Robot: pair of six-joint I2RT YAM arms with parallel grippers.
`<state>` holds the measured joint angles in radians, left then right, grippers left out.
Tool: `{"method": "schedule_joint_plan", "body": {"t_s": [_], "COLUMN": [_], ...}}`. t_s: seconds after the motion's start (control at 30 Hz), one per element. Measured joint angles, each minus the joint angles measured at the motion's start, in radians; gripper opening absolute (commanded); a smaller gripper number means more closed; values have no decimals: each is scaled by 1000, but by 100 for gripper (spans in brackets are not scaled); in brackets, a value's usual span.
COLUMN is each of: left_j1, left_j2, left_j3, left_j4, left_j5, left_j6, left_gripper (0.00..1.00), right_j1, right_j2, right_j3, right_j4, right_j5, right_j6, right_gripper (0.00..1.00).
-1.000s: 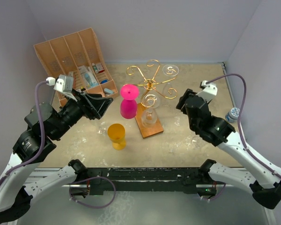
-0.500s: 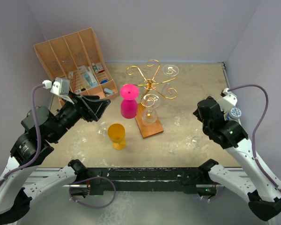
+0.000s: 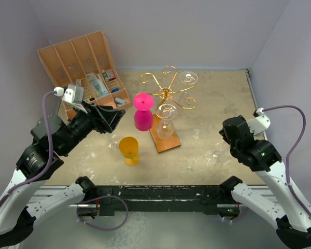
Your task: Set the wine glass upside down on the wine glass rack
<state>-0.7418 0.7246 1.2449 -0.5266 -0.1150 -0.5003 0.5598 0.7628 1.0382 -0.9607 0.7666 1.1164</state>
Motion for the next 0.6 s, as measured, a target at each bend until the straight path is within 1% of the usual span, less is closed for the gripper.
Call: {"method": "schedule_joint_plan", "body": {"t_s": [0.1,0.4,0.6], "left_j1": [0,0,0], "left_j2": [-5,-9,-10], "left_j3": [0,0,0], "left_j4": [0,-8,-15], "left_j5": [-6,-22,-29], "left_j6": [0,8,14], "left_gripper": [60,60,60], "right_j1": [0,-4,-4], "right_j2": [-14,-26,-12], "right_j3": [-24,-52,-89], "right_j4": [-7,-28,-27], "right_j5": [-3,-2,1], "right_j6": [51,188,247], "right_gripper": [43,46,45]}}
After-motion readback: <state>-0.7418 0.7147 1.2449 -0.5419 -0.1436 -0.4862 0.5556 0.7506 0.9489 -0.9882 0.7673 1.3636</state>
